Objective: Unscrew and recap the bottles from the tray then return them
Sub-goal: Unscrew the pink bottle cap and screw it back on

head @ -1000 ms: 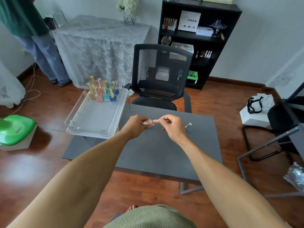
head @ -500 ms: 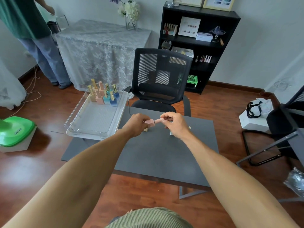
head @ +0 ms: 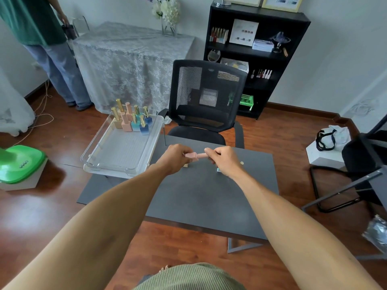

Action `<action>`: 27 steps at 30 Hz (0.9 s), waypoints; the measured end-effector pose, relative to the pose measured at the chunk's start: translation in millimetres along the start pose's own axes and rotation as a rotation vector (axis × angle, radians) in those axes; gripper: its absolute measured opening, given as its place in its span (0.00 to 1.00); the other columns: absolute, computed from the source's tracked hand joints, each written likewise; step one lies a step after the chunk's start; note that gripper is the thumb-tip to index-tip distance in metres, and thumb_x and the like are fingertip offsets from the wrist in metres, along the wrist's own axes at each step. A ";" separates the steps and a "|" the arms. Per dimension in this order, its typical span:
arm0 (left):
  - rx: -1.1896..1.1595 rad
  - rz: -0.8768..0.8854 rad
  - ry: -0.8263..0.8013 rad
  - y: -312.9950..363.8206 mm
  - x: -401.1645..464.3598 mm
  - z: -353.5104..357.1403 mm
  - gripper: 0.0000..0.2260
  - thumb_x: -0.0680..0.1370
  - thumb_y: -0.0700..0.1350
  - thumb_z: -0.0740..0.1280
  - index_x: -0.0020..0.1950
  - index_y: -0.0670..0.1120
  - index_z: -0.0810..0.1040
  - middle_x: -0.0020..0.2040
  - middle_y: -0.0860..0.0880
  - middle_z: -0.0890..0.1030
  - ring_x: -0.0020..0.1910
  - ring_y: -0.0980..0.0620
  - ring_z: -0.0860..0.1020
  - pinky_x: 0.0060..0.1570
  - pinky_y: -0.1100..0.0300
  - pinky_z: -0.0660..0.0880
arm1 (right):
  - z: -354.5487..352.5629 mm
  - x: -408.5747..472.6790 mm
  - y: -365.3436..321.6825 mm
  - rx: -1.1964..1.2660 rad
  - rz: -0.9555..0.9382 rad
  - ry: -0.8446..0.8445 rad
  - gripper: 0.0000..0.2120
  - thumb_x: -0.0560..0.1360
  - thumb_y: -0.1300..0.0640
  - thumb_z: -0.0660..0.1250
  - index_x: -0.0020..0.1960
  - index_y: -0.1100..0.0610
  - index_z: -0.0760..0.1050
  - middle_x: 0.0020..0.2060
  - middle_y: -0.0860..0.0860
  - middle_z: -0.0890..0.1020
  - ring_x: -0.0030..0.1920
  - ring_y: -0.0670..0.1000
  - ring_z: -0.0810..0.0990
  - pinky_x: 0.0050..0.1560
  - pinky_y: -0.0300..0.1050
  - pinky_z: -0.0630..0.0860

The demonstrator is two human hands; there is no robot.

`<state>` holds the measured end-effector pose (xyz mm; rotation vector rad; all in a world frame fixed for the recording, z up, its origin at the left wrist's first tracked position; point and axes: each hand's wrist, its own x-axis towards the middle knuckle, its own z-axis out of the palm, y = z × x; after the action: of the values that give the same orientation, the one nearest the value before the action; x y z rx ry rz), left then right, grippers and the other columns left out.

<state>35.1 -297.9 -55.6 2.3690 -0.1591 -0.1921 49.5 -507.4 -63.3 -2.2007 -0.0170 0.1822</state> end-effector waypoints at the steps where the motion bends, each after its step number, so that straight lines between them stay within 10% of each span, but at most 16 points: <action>1: 0.000 0.003 -0.002 -0.4 0.0 0.6 0.07 0.78 0.45 0.73 0.54 0.46 0.86 0.46 0.47 0.83 0.45 0.46 0.78 0.45 0.50 0.77 | 1.0 0.5 1.7 0.007 0.014 -0.002 0.24 0.81 0.41 0.66 0.36 0.58 0.84 0.31 0.55 0.84 0.32 0.50 0.78 0.36 0.48 0.74; 8: 0.007 -0.011 -0.009 -5.8 1.3 4.4 0.06 0.78 0.42 0.72 0.54 0.45 0.86 0.47 0.48 0.84 0.46 0.47 0.79 0.44 0.53 0.77 | 10.0 5.6 8.8 0.017 0.075 -0.010 0.26 0.79 0.33 0.59 0.41 0.53 0.82 0.34 0.50 0.86 0.27 0.49 0.84 0.37 0.49 0.80; 13: -0.004 -0.032 -0.003 -12.4 5.2 3.2 0.05 0.79 0.42 0.73 0.52 0.46 0.86 0.46 0.48 0.83 0.46 0.46 0.79 0.44 0.52 0.77 | 5.6 7.0 9.1 -0.009 -0.067 -0.062 0.14 0.79 0.50 0.68 0.64 0.43 0.73 0.41 0.46 0.85 0.37 0.46 0.85 0.35 0.46 0.81; 19: -0.011 -0.042 0.000 -8.5 9.2 2.6 0.07 0.78 0.43 0.73 0.55 0.45 0.86 0.47 0.46 0.83 0.46 0.46 0.79 0.46 0.52 0.77 | 4.7 12.6 10.6 0.021 -0.078 -0.069 0.05 0.79 0.60 0.71 0.54 0.52 0.82 0.44 0.48 0.85 0.39 0.47 0.86 0.33 0.34 0.74; 27: -0.014 -0.044 -0.002 -5.1 11.9 0.8 0.07 0.78 0.44 0.73 0.54 0.44 0.86 0.47 0.46 0.83 0.47 0.45 0.79 0.48 0.48 0.78 | 3.5 15.9 8.9 -0.013 -0.030 -0.053 0.12 0.81 0.50 0.68 0.45 0.57 0.84 0.36 0.52 0.85 0.32 0.45 0.81 0.40 0.49 0.81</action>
<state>46.9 -296.8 -60.7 2.3598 -0.1062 -0.2164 64.3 -508.6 -74.5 -2.2067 -0.0806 0.2238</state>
